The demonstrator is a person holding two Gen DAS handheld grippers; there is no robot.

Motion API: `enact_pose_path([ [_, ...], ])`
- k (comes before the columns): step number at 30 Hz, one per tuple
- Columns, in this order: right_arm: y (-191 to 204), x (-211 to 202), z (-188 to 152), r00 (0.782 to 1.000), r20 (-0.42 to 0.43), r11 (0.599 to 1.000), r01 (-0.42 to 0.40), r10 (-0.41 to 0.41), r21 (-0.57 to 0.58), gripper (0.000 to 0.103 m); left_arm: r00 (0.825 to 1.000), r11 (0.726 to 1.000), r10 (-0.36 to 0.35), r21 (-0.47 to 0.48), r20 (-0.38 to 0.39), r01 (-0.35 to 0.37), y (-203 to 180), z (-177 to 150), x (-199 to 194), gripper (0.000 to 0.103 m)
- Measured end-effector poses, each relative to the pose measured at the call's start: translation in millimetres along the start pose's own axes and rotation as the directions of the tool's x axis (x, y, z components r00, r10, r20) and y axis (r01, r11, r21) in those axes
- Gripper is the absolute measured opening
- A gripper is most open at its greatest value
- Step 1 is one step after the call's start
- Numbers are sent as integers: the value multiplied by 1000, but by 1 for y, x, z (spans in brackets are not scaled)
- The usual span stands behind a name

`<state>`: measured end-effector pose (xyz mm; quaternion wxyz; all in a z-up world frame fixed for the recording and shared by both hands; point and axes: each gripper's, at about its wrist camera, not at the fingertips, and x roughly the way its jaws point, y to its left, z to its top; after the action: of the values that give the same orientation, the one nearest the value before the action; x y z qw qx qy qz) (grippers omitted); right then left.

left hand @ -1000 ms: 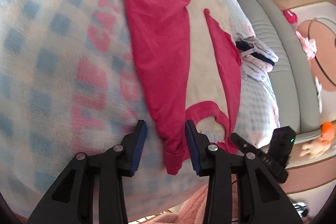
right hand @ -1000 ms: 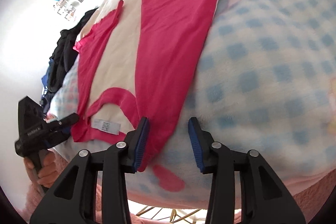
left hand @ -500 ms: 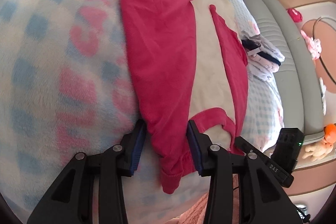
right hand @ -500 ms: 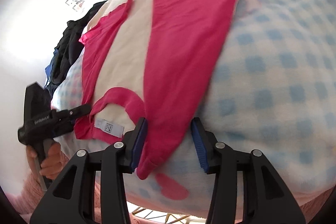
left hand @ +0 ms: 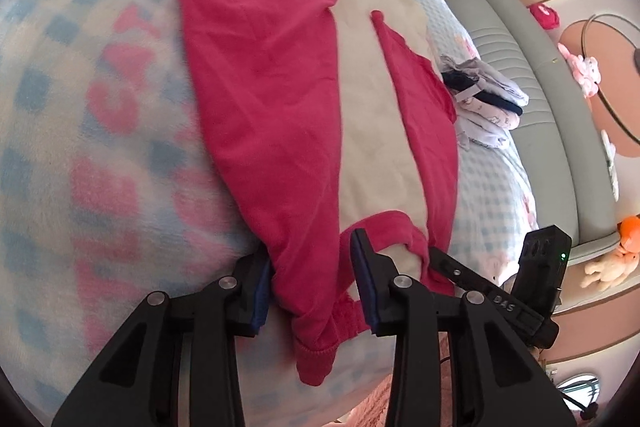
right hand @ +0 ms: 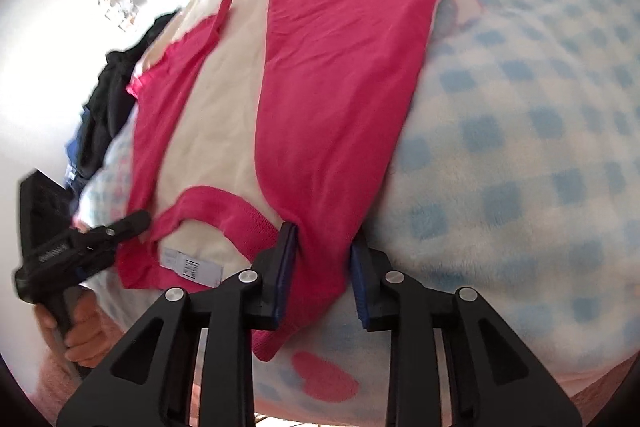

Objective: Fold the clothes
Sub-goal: 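Grasp the pink hem trim with both grippers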

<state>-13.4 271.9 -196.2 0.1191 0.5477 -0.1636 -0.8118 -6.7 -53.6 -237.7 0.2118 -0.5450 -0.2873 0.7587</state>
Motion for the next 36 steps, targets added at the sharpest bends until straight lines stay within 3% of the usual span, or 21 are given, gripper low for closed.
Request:
enact_pose_path([
  [2,1,3,0,1000,-3,1000,12,-12,-1,27,1000,1000,-2,-21,4,2,5,-3,2,38],
  [5,-4,4,-1,1000,-5,1000,6,-6,10,28,1000,998,14,-70,25,-12,12,-3,4,30],
  [10,1,-3,-3,1000,10,1000,2,-2,-18,27,998,998,4,-63,55,-1,12,-2,2,21],
  [16,1,-3,1,1000,18,1000,-10,10,-13,26,996,999,-9,-51,89,14,12,-1,-2,19],
  [34,-3,9,9,1000,-14,1000,-1,1,-5,28,998,999,5,-53,65,-2,11,4,12,24],
  [36,-2,2,11,1000,9,1000,-14,14,-7,26,996,1000,10,-14,83,-9,2,5,6,21],
])
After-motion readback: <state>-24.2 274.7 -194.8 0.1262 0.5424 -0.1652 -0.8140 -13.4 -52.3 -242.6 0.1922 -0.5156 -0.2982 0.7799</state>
